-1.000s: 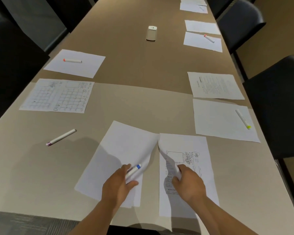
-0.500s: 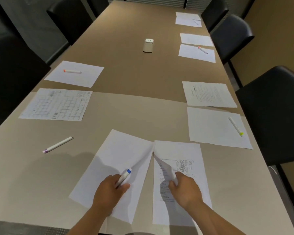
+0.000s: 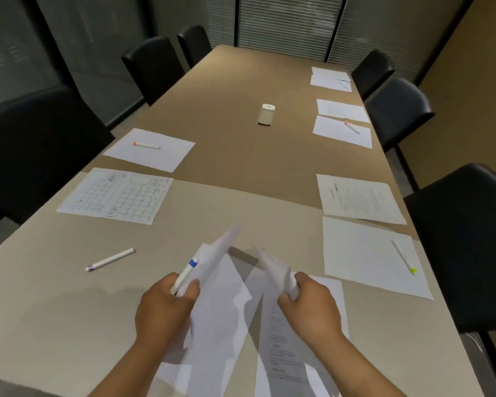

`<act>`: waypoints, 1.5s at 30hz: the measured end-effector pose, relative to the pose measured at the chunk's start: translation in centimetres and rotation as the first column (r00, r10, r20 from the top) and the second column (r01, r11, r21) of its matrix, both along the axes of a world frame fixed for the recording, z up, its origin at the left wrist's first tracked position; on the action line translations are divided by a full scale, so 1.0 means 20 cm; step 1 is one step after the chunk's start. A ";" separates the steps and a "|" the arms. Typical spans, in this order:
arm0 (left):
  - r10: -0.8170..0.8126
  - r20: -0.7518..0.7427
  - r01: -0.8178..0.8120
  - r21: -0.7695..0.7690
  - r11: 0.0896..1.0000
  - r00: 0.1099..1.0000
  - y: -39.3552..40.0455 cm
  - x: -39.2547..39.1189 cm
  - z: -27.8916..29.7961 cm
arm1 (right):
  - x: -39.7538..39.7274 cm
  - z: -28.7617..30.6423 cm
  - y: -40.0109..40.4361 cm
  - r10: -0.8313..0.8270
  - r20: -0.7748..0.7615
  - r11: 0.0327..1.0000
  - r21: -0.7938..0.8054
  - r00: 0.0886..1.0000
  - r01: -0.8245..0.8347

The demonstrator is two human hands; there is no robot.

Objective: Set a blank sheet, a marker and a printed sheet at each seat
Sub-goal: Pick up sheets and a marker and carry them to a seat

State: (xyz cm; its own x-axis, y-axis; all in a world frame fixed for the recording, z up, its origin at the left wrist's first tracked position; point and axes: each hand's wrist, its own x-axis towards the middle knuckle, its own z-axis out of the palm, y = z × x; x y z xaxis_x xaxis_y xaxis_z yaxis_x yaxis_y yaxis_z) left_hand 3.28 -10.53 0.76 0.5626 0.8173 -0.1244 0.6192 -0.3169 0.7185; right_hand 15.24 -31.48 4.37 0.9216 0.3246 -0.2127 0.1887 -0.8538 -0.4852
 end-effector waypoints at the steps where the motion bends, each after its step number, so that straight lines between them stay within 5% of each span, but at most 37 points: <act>1: 0.034 0.064 -0.031 -0.041 0.999 0.997 0.02 -0.01 0.03 | -0.01 0.04 0.04 0.016 0.011 1.000 0.027 1.000 -0.017; 10: 0.231 0.463 -0.092 -0.303 0.949 0.855 0.42 -0.29 0.40 | -0.30 0.39 0.67 0.242 0.128 0.940 0.216 0.962 -0.266; 29: 0.371 0.640 -0.349 -0.167 0.922 0.673 1.93 -1.54 0.92 | -1.44 0.75 2.53 0.558 0.137 0.716 0.419 0.818 -0.559; 45: 0.313 0.570 -0.290 -0.134 0.948 0.760 3.65 -1.32 0.90 | -1.26 0.72 4.20 0.509 0.158 0.687 0.517 0.846 -0.510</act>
